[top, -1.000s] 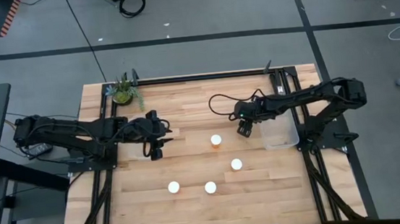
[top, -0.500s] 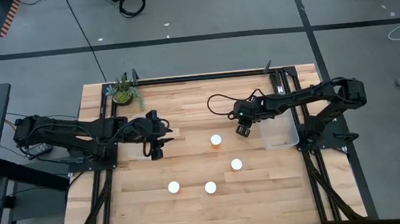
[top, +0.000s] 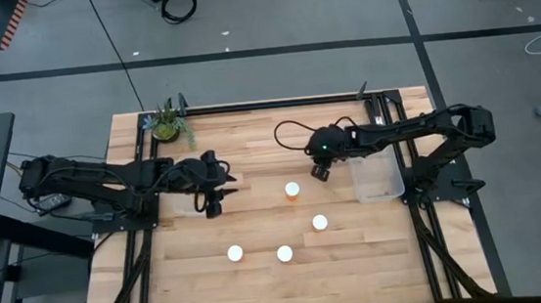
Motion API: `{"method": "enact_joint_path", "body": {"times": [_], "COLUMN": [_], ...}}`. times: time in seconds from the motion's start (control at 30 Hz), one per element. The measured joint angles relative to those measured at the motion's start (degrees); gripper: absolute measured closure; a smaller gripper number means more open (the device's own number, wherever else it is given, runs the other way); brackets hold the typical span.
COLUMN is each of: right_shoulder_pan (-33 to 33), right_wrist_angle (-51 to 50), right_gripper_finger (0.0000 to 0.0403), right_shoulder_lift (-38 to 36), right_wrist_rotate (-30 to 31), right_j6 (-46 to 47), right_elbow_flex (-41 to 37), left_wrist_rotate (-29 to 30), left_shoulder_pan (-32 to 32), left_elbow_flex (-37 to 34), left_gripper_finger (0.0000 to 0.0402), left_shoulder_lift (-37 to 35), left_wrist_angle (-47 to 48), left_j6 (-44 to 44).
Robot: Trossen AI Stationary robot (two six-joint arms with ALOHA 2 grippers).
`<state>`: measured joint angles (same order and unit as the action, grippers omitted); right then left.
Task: Pick and place medicine bottles into bin by pill shape (circle, oval)
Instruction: Put the small yellow pill bottle into the left transparent bin
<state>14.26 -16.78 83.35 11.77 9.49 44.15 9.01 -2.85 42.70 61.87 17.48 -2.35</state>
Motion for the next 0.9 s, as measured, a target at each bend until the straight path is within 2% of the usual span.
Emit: {"method": "enact_joint_path", "body": {"times": [0.23,0.43,0.73,0.9], "right_shoulder_pan": [-0.2,-0.2,-1.3,-1.8], "right_wrist_angle": [10.4,10.5,4.9,4.6], "right_gripper_finger": [0.0284,0.0283,0.0283,0.0283], "right_shoulder_lift": [1.6,5.3,17.7,22.8], "right_wrist_rotate": [-4.9,-6.7,-8.6,-11.6], "right_j6": [-1.9,-4.0,-8.6,-9.7], "right_elbow_flex": [0.7,6.7,21.7,26.8], "left_wrist_rotate": [-0.3,-0.3,-0.2,-0.1], "left_shoulder_pan": [0.0,0.1,0.2,0.2], "left_elbow_flex": [0.0,0.0,0.0,0.0], "left_gripper_finger": [0.0255,0.0254,0.0257,0.0254], "left_shoulder_lift": [0.0,0.0,0.0,0.0], "left_wrist_angle": [-0.4,-3.2,-3.5,-2.0], "left_j6": [0.0,0.0,-0.1,-0.9]}}
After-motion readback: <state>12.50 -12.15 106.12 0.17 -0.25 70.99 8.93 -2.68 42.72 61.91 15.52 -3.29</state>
